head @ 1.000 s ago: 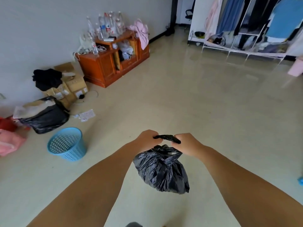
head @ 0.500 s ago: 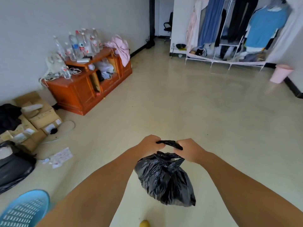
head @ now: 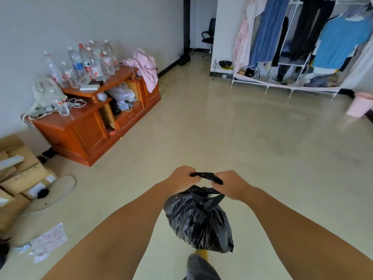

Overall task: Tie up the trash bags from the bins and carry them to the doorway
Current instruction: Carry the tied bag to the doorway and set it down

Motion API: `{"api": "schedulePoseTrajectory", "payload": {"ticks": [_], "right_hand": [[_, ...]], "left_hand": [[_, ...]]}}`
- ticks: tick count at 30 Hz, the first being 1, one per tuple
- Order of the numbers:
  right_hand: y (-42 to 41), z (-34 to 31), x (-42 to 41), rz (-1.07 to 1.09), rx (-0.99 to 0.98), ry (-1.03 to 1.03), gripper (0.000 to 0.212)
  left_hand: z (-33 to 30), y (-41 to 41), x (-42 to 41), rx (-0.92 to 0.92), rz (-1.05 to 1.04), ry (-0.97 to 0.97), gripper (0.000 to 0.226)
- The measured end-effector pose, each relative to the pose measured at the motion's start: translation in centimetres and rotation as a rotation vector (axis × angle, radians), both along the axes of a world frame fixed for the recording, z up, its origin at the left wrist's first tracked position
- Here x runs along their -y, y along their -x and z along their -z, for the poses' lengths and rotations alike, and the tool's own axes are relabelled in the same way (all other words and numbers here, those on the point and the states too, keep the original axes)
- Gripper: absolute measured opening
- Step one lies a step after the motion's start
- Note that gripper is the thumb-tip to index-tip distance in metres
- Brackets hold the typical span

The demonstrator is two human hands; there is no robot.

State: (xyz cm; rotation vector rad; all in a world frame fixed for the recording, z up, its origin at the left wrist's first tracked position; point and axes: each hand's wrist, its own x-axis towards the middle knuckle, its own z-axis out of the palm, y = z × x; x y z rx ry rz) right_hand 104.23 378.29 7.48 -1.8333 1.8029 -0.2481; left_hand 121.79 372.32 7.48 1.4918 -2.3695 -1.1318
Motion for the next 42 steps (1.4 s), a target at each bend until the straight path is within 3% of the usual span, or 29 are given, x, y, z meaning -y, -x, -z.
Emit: {"api": "schedulePoseTrajectory", "payload": {"ticks": [12,20,26,42], "right_hand": [[4.0,0.0,31.6,-0.125,0.052,-0.045,0.029],[5.4,2.3,52.7,-0.021,0.107,-0.038,0.024],[6.6,1.6,66.6,0.076,0.146,-0.036,0.033],[23.7,4.1,104.4,0.133,0.213,-0.154,0.031]], "left_hand": [[0.2,3.1,28.9,0.047,-0.111,0.023,0.028],[1.8,4.7,50.6,0.053,-0.080,-0.012,0.025],[0.5,6.7,66.6,0.089,0.010,-0.050,0.028],[3.5,24.0,105.1,0.074,0.007,-0.125,0.032]]}}
